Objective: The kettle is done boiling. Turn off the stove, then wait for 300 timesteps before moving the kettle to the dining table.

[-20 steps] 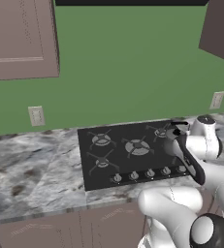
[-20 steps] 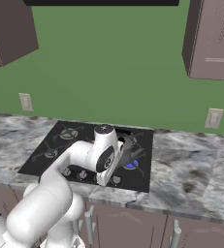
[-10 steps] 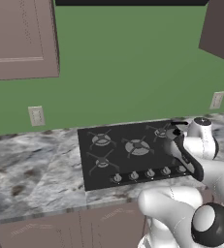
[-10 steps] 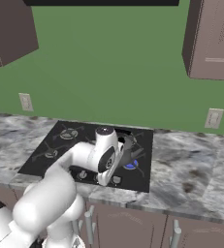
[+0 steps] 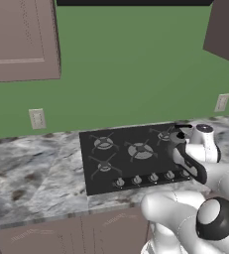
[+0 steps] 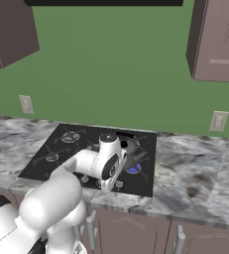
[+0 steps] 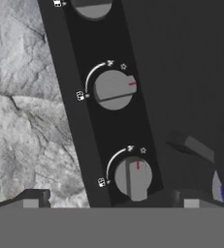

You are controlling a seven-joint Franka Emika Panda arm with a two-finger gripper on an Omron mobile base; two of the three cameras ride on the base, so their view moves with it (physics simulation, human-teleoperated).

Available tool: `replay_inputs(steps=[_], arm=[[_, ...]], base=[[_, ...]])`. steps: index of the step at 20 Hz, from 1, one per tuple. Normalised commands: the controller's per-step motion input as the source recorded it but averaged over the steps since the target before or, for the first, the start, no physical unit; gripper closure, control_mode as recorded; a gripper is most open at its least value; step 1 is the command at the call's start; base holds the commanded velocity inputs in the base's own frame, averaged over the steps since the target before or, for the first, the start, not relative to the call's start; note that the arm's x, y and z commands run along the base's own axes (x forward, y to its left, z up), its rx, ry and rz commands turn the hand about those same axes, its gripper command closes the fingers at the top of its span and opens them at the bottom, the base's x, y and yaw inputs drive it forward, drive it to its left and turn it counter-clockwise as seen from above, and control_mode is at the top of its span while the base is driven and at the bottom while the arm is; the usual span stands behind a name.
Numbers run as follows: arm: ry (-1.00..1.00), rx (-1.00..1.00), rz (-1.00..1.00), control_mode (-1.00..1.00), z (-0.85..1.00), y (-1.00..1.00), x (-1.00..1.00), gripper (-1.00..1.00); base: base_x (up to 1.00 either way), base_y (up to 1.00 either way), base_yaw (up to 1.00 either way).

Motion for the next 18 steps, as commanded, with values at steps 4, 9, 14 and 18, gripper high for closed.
replay_inputs(steps=[4, 9, 14, 18], arm=[[0.0, 0.0, 0.0, -1.0, -0.23, 0.0, 0.0, -1.0], [0.0, 0.0, 0.01, -1.0, -0.25, -0.01, 0.0, -1.0], [0.0, 0.0, 0.02, -1.0, -0.25, -0.04, 0.0, -1.0], [0.0, 0.0, 0.02, -1.0, -0.24, -0.18, 0.0, -1.0]], base=[[0.0, 0.0, 0.0], [0.0, 0.0, 0.0], [0.0, 0.0, 0.0], [0.0, 0.0, 0.0]])
